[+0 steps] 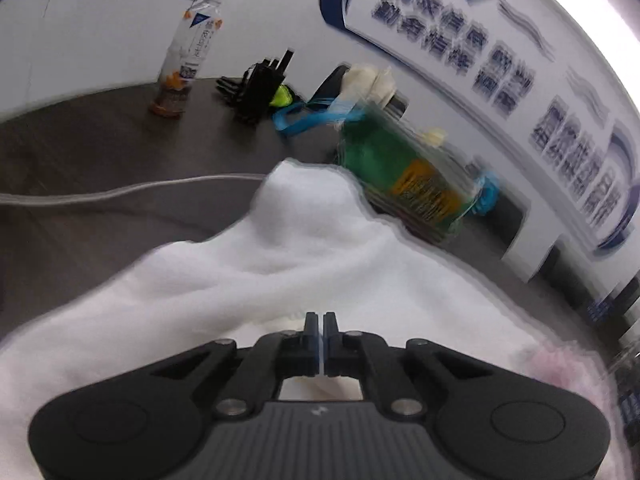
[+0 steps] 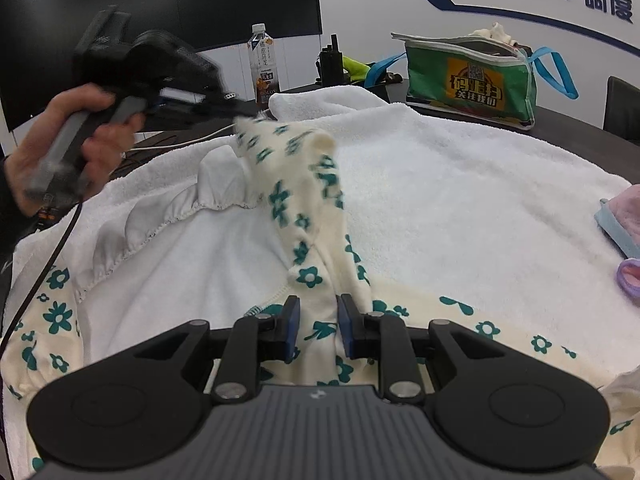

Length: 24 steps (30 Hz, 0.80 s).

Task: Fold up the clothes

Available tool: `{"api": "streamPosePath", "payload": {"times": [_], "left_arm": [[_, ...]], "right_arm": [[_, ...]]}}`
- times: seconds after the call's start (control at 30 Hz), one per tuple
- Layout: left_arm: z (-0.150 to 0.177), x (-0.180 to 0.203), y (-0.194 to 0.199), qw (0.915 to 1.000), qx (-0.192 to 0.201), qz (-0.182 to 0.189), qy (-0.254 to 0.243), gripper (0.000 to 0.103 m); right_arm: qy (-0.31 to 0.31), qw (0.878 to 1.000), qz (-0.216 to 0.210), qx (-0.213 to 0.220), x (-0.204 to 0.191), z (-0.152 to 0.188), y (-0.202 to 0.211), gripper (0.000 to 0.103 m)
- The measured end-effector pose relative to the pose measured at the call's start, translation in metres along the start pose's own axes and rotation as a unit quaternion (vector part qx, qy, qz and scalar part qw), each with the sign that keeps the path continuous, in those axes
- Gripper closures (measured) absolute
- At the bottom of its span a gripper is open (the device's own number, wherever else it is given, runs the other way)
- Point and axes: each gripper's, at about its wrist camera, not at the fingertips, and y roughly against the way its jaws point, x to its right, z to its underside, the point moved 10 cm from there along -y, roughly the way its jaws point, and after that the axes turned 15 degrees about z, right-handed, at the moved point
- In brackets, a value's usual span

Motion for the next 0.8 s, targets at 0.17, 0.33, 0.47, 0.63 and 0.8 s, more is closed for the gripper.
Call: {"api": "streamPosePath", "payload": {"times": [0.17, 0.33, 0.47, 0.63, 0.8], "left_arm": [[0.005, -0.013, 0.004, 0.9977, -0.006, 0.026, 0.062, 0.097], [-0.004, 0.041, -0.001, 0.9967, -0.019, 0.074, 0.028, 0.085], [0.006, 0.081, 0.006, 0.9929, -0.039, 0.112, -0.005, 0.071], [0.053, 0.096, 0.048, 0.9797, -0.101, 0.146, -0.094, 0.052], [0.121, 0.116, 0.094, 0.9363, -0.179, 0.218, -0.210, 0.037]], "right_arm": [[-0.016, 1.000, 0.002, 0.007, 0.006, -0.007, 0.010, 0.082], [-0.060, 0.998, 0.010, 0.036, 0.022, -0.042, 0.016, 0.082], [-0.060, 0.998, -0.015, 0.002, 0.001, -0.061, -0.027, 0.085], [-0.005, 0.999, -0.048, -0.018, -0.027, -0.046, -0.013, 0.085], [-0.037, 0.999, 0.013, 0.033, 0.056, -0.009, 0.108, 0.065]]}}
